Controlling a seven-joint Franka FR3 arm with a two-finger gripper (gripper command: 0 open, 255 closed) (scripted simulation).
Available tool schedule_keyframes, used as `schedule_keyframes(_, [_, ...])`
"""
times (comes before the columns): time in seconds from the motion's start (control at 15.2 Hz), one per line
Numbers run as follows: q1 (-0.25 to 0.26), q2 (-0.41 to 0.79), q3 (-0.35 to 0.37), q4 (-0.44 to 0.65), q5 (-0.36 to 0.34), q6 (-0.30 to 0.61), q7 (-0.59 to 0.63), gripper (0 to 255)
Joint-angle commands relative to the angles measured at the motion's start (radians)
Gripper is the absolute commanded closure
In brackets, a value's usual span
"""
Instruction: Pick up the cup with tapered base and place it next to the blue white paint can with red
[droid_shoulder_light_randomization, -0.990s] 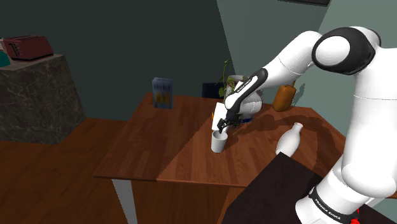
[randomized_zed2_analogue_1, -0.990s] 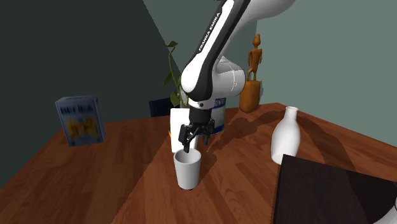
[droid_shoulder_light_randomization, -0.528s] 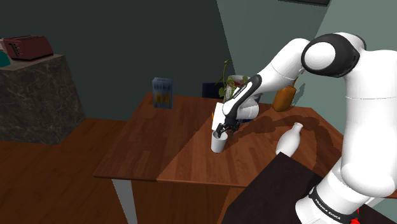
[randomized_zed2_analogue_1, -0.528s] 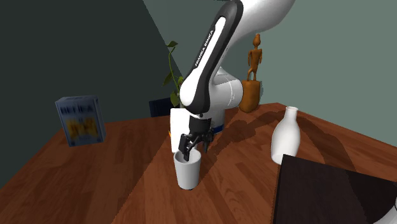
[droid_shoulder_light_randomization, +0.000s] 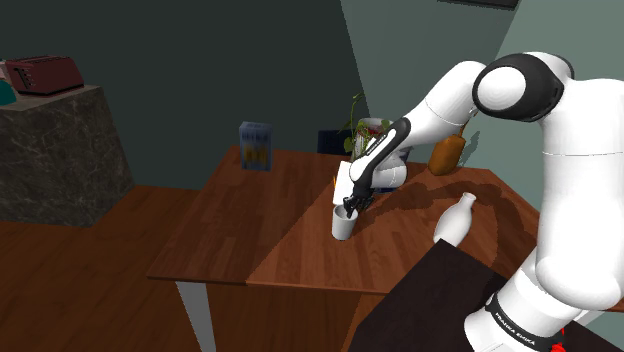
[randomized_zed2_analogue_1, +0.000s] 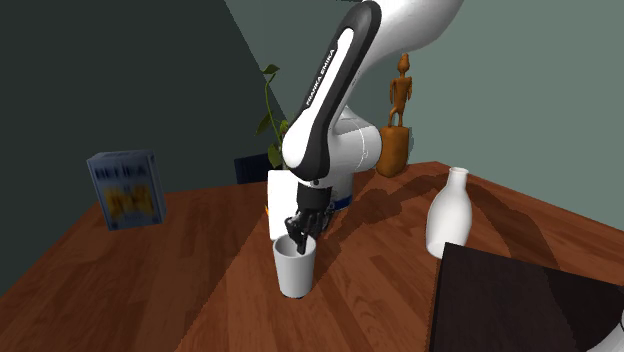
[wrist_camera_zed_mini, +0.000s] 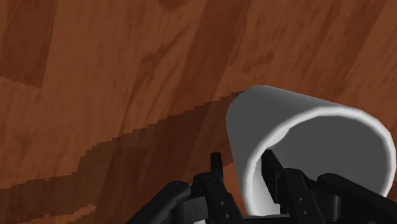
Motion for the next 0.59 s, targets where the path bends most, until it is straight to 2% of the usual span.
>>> schedule_keyframes(0.0, [0.000, 0.000, 0.000, 0.000, 0.000, 0.000, 0.000, 255])
schedule_keyframes(0.53, [0.004, -0.014, -0.005, -0.004, -0.005, -0.010, 0.005, 255])
